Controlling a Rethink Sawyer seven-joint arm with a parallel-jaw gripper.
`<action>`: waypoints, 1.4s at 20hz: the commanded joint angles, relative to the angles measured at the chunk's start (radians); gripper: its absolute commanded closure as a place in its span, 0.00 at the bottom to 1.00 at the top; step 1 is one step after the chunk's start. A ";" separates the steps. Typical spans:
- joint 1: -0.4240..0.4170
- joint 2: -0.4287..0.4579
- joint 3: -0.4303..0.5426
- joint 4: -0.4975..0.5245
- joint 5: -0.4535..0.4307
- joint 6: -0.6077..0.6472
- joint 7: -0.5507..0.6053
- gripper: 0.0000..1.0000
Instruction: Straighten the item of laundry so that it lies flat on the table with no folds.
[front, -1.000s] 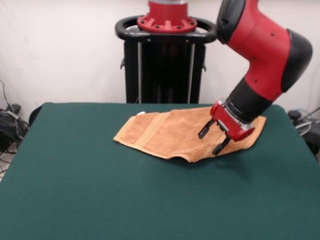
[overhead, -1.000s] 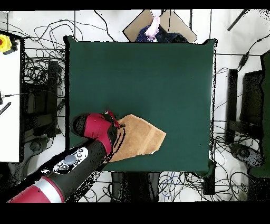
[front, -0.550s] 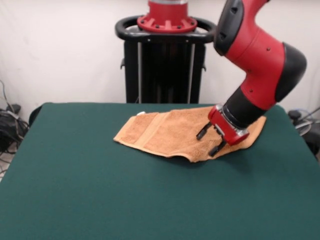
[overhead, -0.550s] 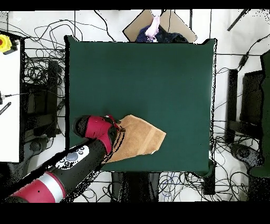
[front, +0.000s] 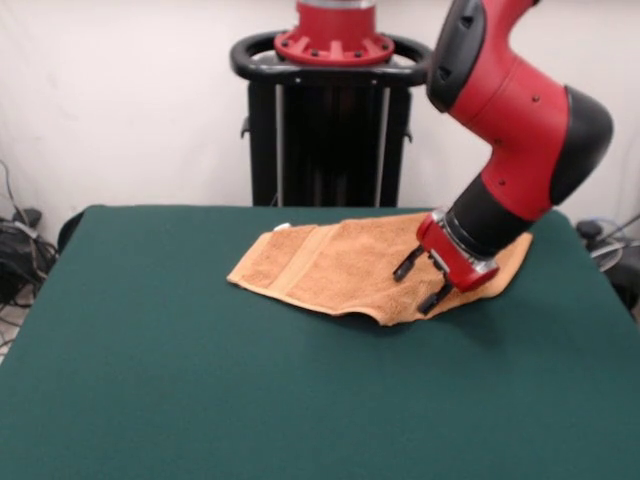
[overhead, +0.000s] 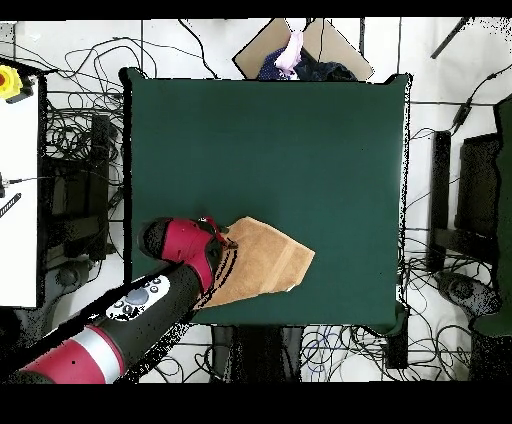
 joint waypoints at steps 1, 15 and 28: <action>-0.005 0.057 0.208 -0.041 0.070 0.000 0.279 0.00; -0.013 0.036 0.243 0.018 0.164 -0.078 0.314 0.00; -0.088 -0.088 0.338 0.101 0.083 -0.385 0.137 1.00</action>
